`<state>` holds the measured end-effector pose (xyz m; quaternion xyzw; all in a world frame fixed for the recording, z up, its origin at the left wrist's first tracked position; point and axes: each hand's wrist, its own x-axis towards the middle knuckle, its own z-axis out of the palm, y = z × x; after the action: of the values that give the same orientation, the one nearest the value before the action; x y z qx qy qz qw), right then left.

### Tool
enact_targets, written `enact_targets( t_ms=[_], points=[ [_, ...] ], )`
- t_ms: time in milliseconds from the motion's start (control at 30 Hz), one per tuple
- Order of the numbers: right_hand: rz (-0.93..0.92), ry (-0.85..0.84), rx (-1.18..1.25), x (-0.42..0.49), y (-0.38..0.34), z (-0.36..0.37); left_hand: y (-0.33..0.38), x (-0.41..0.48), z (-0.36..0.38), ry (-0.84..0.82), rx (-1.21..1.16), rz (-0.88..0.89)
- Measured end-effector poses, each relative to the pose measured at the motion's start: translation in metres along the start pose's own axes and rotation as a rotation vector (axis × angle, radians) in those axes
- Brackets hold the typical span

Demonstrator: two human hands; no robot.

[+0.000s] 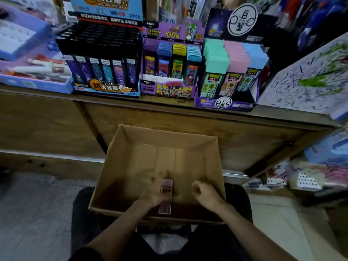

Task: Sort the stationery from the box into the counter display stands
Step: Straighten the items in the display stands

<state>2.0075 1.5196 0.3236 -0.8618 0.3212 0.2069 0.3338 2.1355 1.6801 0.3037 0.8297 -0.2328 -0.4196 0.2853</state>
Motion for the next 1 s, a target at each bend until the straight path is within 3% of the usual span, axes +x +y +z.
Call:
enact_targets(
  t_ms=[100,300,400,500,667,833,1000],
  points=[
    [-0.001,0.004,-0.01,-0.001,0.011,0.013,-0.003,0.013,0.003,0.025,0.349,0.036],
    [-0.043,-0.067,-0.172,0.01,0.021,0.03,-0.013,0.026,0.003,0.018,0.515,0.101],
    [-0.069,-0.058,-0.22,0.015,0.023,0.034,-0.013,0.03,0.006,0.028,0.419,0.123],
    [-0.076,-0.037,-0.202,0.017,0.024,0.033,-0.008,0.031,0.004,0.016,0.114,0.174],
    [-0.095,0.147,0.171,0.006,-0.004,0.006,0.023,0.019,-0.024,0.103,-0.159,0.326],
    [-0.39,0.37,0.605,-0.018,-0.046,-0.056,0.1,-0.007,-0.068,0.056,-0.209,0.573],
    [-0.601,0.466,0.645,-0.038,-0.071,-0.123,0.174,-0.035,-0.101,0.113,-0.119,0.75]
  ],
)
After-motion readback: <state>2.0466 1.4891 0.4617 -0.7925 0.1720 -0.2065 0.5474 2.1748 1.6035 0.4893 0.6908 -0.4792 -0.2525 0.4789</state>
